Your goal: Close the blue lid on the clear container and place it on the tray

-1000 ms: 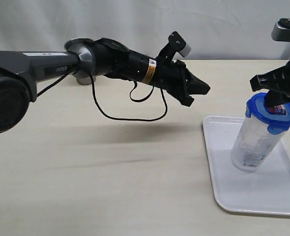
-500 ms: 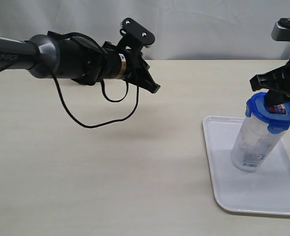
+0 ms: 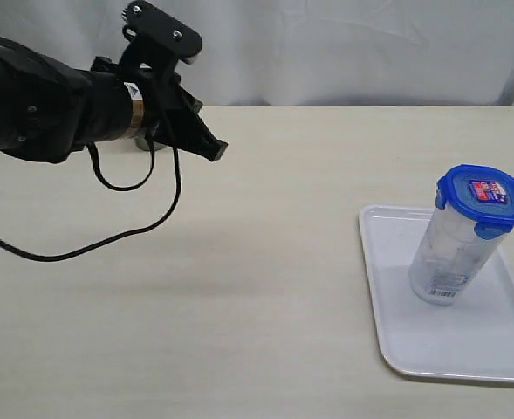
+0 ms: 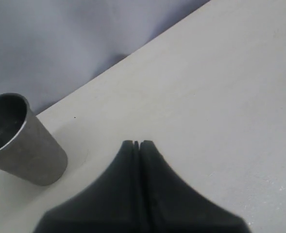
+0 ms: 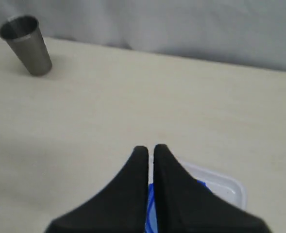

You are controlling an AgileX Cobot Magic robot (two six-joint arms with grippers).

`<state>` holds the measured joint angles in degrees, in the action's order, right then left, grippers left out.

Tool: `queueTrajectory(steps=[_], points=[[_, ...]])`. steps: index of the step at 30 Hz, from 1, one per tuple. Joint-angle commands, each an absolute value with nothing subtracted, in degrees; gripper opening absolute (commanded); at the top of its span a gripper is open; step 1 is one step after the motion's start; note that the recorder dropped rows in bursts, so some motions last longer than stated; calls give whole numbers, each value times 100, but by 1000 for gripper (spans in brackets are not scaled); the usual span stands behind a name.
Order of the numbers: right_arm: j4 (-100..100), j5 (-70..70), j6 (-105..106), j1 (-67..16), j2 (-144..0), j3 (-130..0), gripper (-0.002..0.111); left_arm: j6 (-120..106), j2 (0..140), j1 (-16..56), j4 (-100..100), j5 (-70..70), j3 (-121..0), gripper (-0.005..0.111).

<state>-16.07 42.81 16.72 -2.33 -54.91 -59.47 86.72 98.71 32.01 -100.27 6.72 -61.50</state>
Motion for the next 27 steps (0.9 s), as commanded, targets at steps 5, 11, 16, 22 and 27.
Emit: queueTrajectory(steps=[5,11,16,22,27], points=[[-1815,3562,1716,-211,-3434,-5389,4,9381,8472,3174,-9995,426,-5387,0],[-1902,3438,1716,-211,-2146,-5094,4,9452,7487,3174,-9995,-186,-4797,0],[-1917,3469,1536,-211,-1410,-4957,4,9452,6960,3174,-9995,-744,-4625,0],[-1917,3750,1523,-211,-804,-4957,4,9452,6699,3174,-9995,-794,-4625,0],[-1917,3753,1523,-211,-357,-4957,4,9452,6666,3174,-9995,-768,-4625,0]])
